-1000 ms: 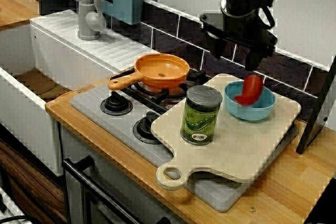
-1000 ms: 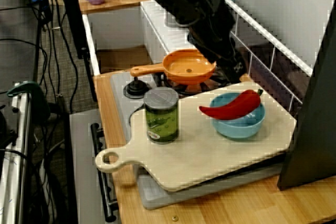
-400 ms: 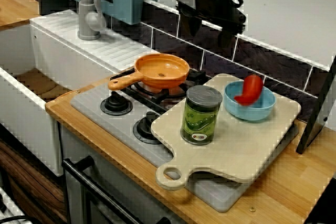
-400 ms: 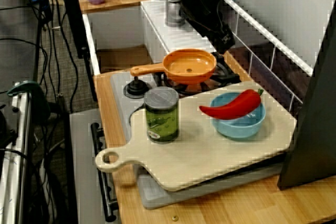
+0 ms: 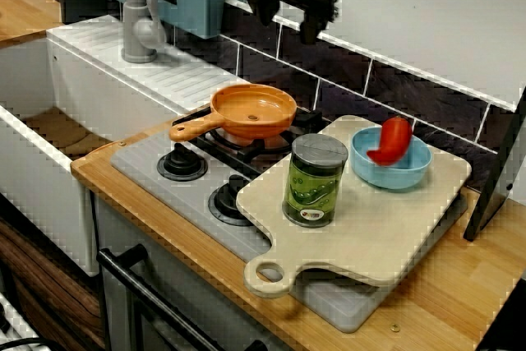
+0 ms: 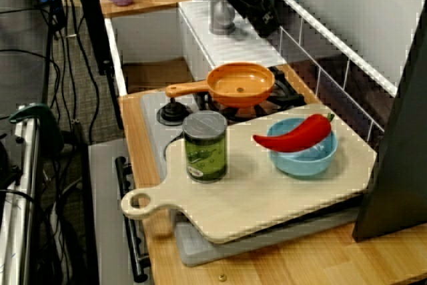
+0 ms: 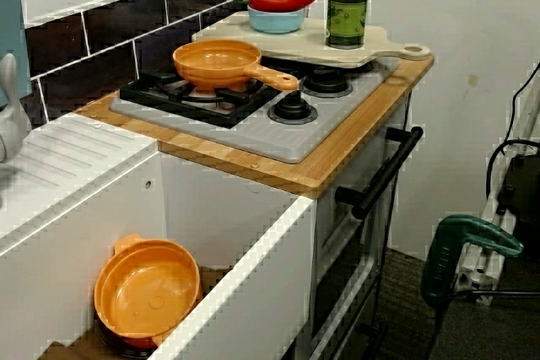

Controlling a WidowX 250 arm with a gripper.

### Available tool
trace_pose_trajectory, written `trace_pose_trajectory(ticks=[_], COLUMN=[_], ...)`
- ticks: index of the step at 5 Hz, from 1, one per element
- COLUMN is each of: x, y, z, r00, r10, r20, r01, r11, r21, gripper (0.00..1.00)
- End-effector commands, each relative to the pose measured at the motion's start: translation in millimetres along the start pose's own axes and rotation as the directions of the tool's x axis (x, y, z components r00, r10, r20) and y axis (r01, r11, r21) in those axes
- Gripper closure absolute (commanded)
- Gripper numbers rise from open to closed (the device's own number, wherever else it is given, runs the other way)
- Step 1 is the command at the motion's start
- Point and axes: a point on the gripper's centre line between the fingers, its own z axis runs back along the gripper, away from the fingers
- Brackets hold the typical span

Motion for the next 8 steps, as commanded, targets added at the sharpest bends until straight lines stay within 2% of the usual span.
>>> trace_pose_trajectory(ticks=[1, 2, 4, 6, 7, 8], x=[7.4, 6.7, -12.4, -42.2, -52.7, -59.3], y=[43.4, 59.9, 78.5, 87.8, 90.1, 89.3], z=[34.3, 35.3, 36.6, 32.7, 38.4, 36.7], r00=[0.987, 0.985, 0.986, 0.972, 0.97, 0.949], r10=[-0.158, -0.167, -0.165, -0.232, -0.24, -0.305], r20=[-0.014, -0.045, 0.003, -0.024, -0.019, -0.076], r01=[0.158, 0.169, 0.165, 0.233, 0.24, 0.296], r11=[0.987, 0.985, 0.983, 0.972, 0.971, 0.949], r21=[0.008, 0.034, 0.077, 0.041, 0.002, -0.106], gripper=[0.0, 0.0, 0.0, 0.0, 0.0, 0.0])
